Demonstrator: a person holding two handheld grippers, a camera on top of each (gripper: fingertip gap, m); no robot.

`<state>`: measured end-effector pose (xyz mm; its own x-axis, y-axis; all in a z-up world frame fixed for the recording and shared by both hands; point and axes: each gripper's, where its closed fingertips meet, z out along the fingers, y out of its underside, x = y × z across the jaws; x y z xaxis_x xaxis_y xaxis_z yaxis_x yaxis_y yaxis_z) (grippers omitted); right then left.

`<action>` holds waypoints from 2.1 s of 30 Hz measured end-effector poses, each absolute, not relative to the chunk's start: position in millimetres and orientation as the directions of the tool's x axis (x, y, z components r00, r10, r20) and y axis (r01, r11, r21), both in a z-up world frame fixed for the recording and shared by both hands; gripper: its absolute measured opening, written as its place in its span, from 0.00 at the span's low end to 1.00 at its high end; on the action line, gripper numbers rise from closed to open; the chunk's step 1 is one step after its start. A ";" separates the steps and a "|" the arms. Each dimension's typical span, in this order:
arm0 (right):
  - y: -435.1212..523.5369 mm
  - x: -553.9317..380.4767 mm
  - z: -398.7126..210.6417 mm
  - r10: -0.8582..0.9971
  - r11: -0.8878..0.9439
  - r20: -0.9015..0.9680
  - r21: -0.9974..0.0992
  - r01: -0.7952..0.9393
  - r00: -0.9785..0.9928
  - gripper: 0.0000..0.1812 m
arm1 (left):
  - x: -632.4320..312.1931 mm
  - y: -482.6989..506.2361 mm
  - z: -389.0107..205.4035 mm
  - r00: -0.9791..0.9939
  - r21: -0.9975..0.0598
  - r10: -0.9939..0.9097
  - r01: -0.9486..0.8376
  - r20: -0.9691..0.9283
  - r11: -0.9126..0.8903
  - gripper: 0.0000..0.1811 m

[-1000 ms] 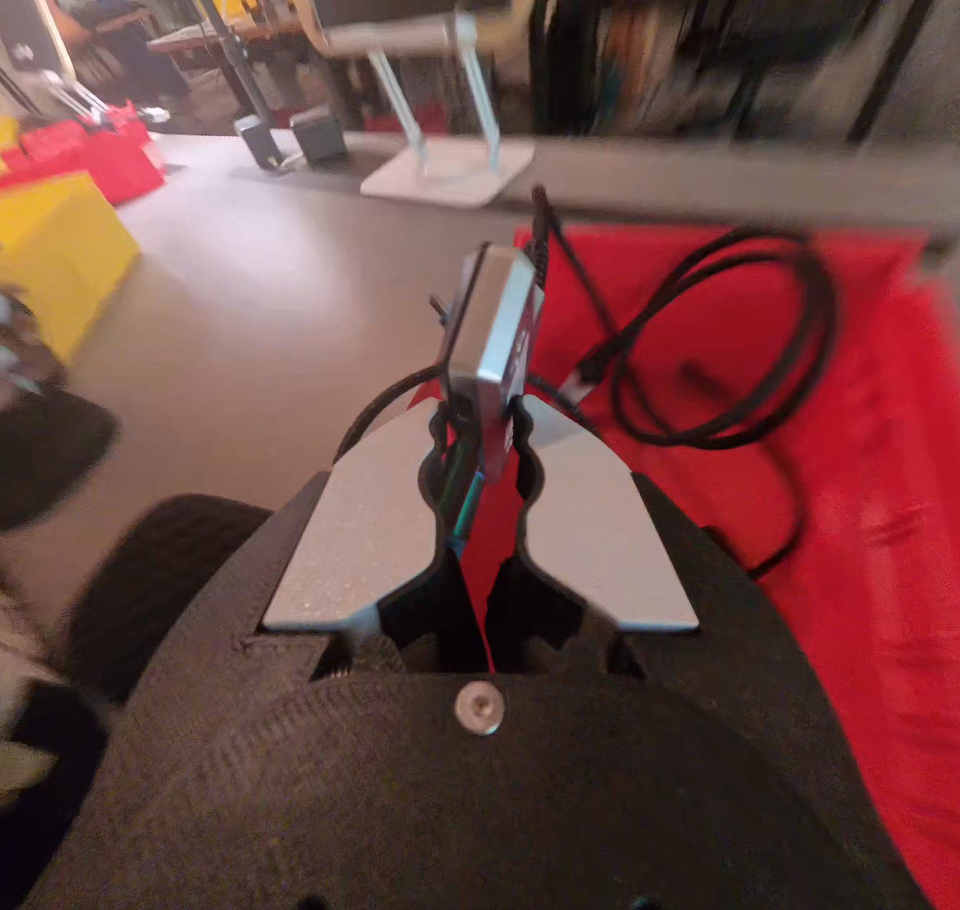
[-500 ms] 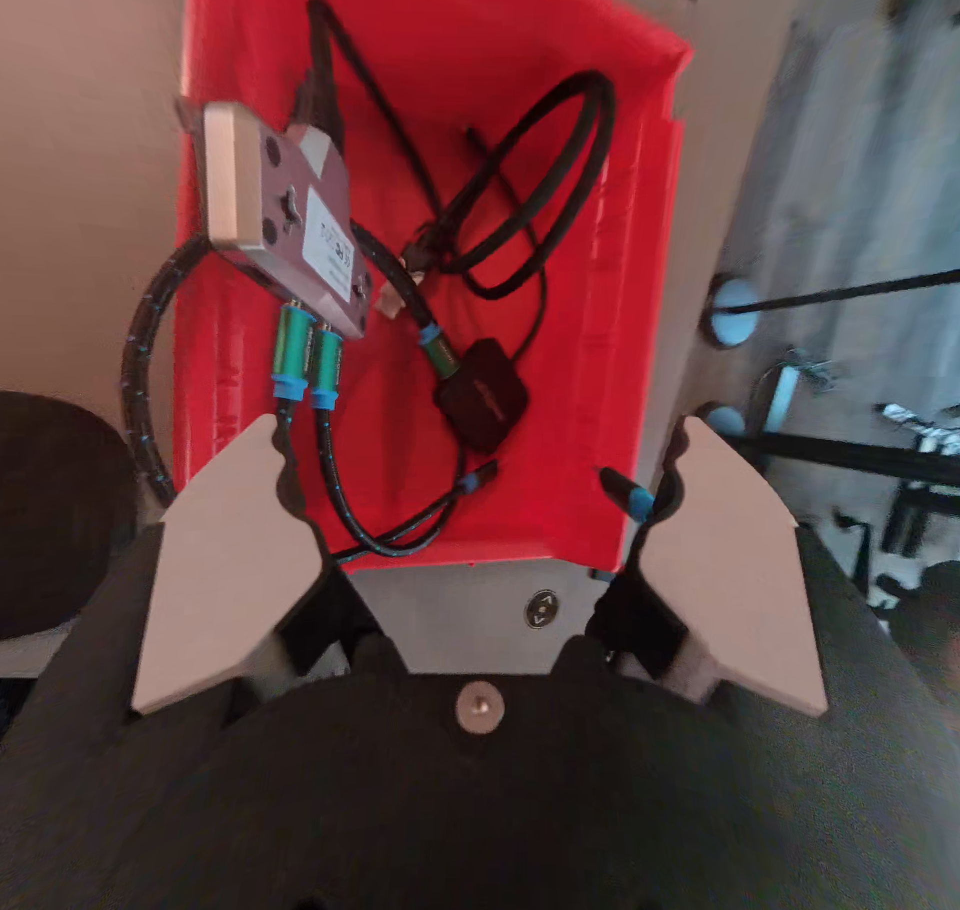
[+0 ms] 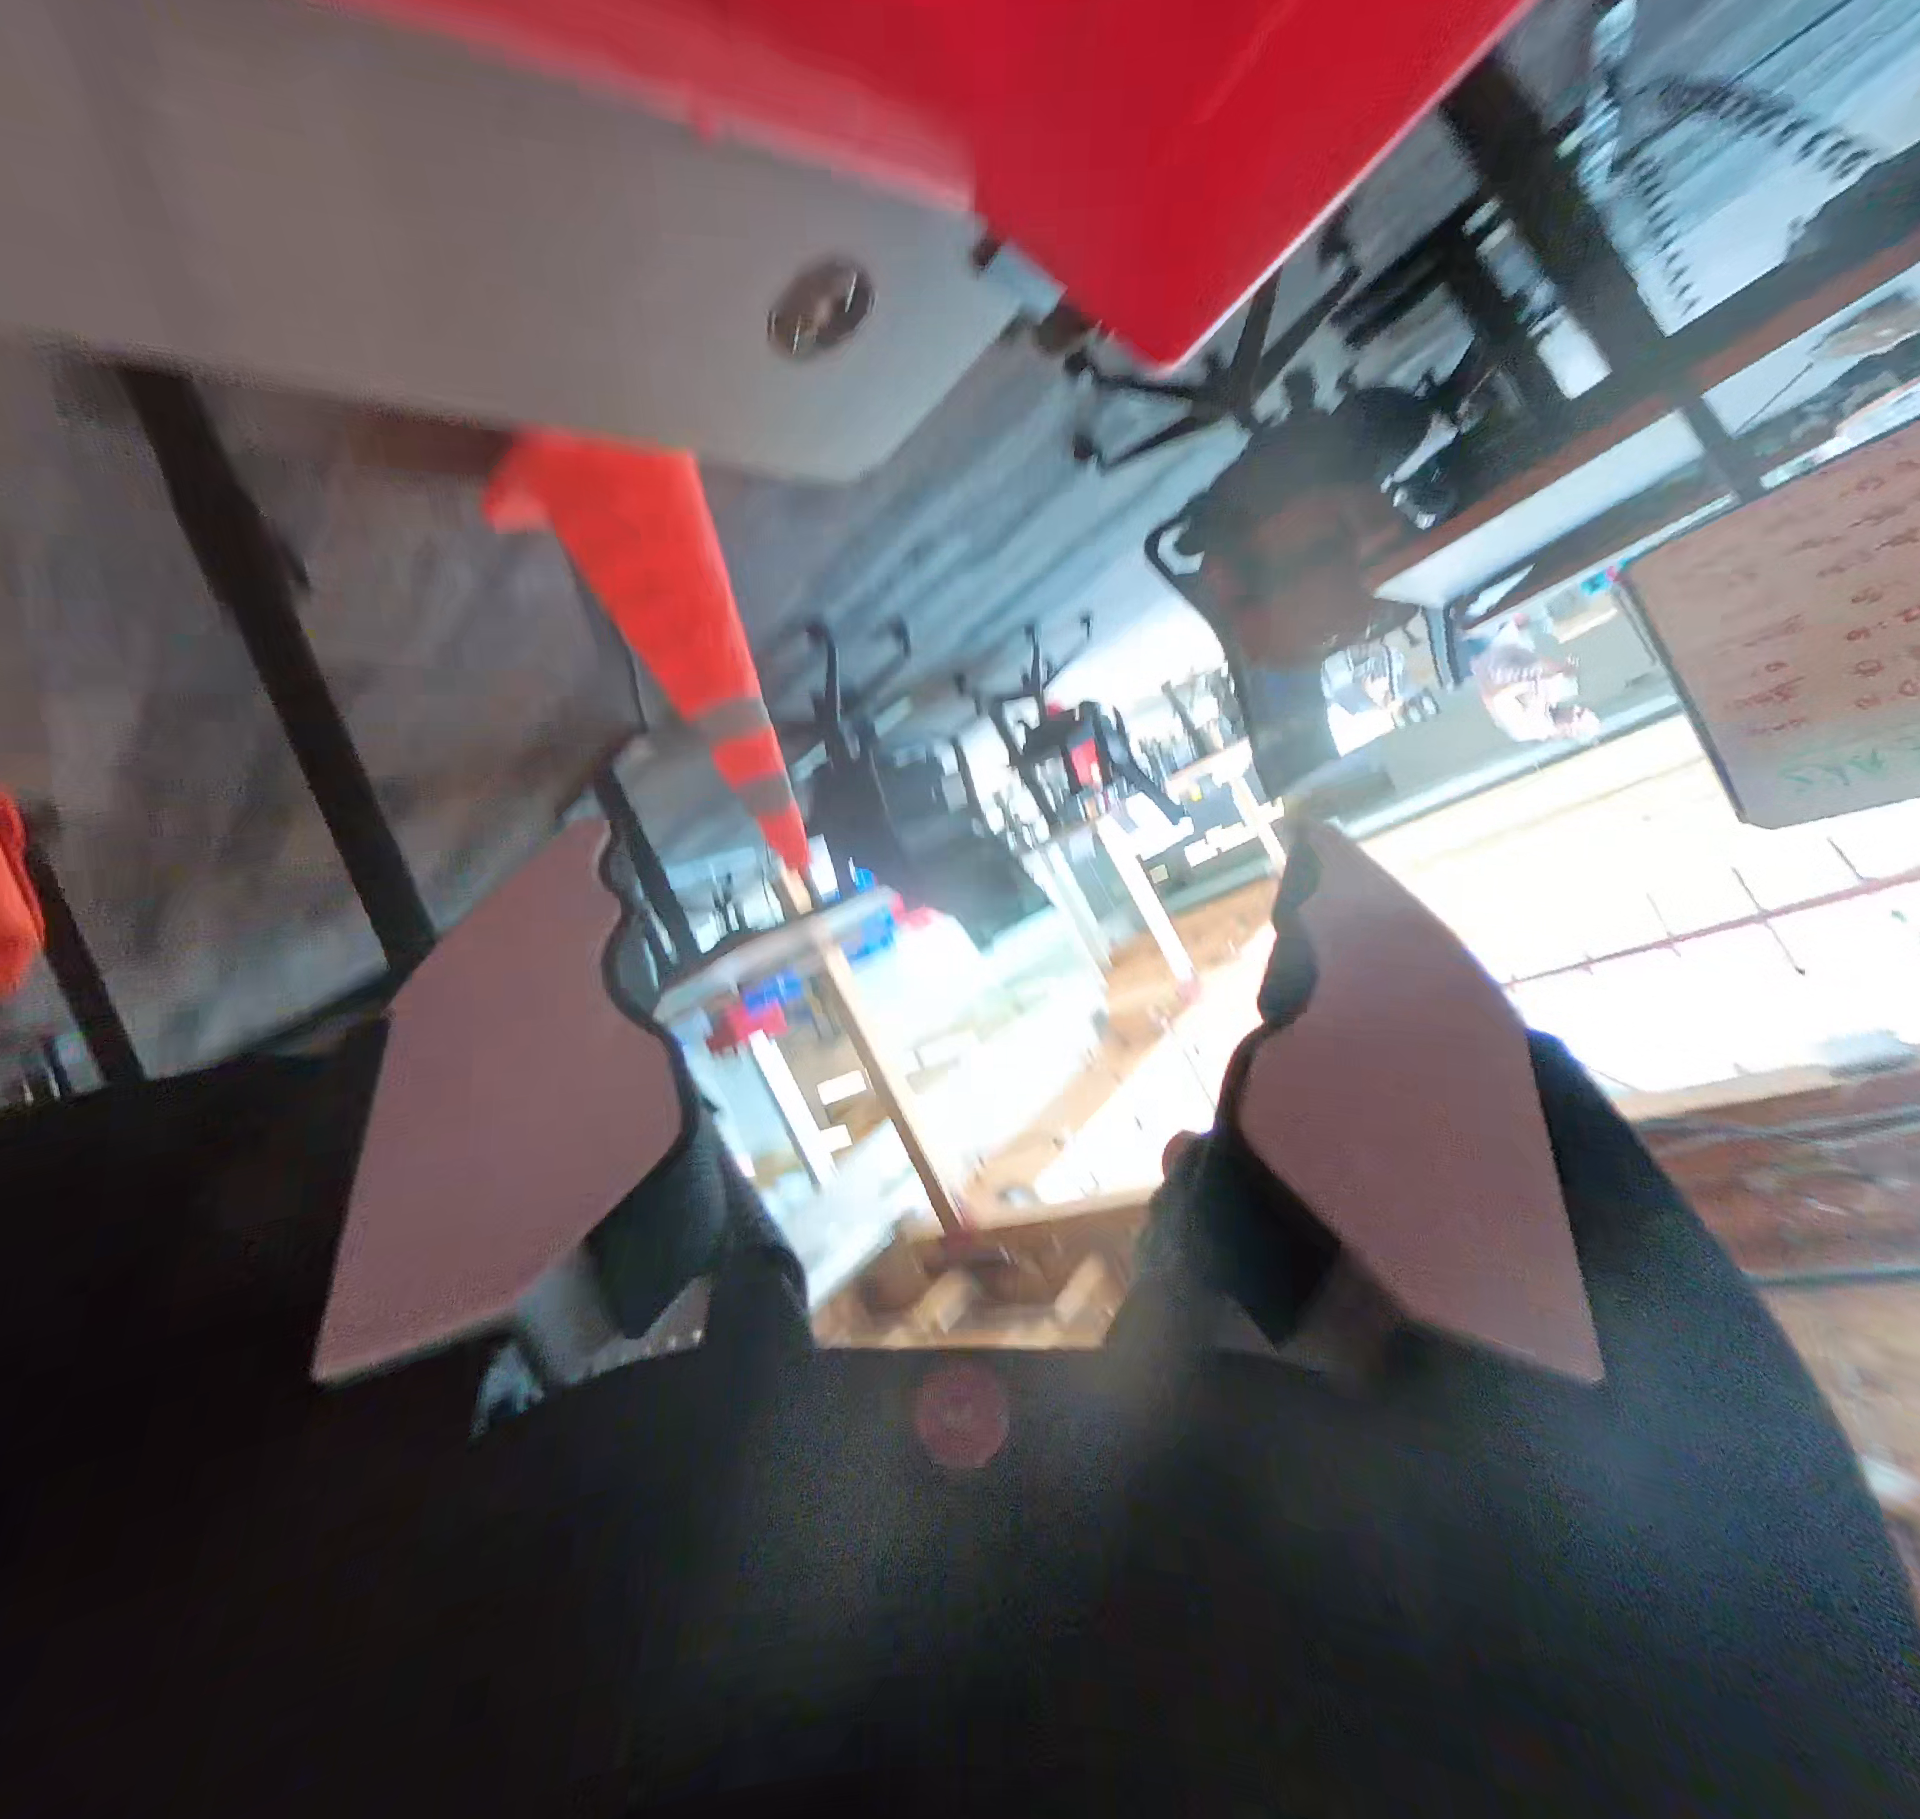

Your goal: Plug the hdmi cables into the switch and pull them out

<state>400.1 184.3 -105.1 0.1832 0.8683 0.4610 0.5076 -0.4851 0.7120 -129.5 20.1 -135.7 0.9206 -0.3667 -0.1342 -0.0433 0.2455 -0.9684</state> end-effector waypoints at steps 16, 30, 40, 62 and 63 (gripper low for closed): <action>158.4 504.5 9.1 0.962 -0.265 0.272 0.878 -0.399 -0.040 0.43 | -131.9 10.8 -128.6 0.909 -0.958 -0.404 0.023 -0.099 0.287 0.29; 211.6 541.7 70.6 0.923 -0.350 0.101 0.624 -0.698 -0.372 0.56 | -141.0 0.6 -118.4 0.895 -0.936 -0.445 0.165 0.010 0.312 0.29; 265.2 484.3 48.9 -0.373 -0.527 0.683 -0.713 0.463 0.627 0.59 | -146.8 -1.0 -114.7 0.866 -0.915 -0.488 0.278 0.107 0.294 0.29; 145.0 177.4 -49.1 0.500 0.123 0.683 -0.664 0.737 0.532 0.26 | -11.5 61.5 -128.8 0.752 -0.987 -0.640 -0.125 -0.159 0.098 0.32; 145.6 188.5 -48.0 0.496 0.117 0.674 -0.676 0.727 0.547 0.20 | 11.5 76.3 -124.8 0.710 -0.988 -0.688 -0.133 -0.149 0.077 0.34</action>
<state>188.5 145.6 -48.0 0.5468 0.4964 0.6742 0.7272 0.1174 -0.6763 11.5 76.3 -124.8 0.7101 -0.6881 -0.1492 -0.1326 0.0775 -0.9881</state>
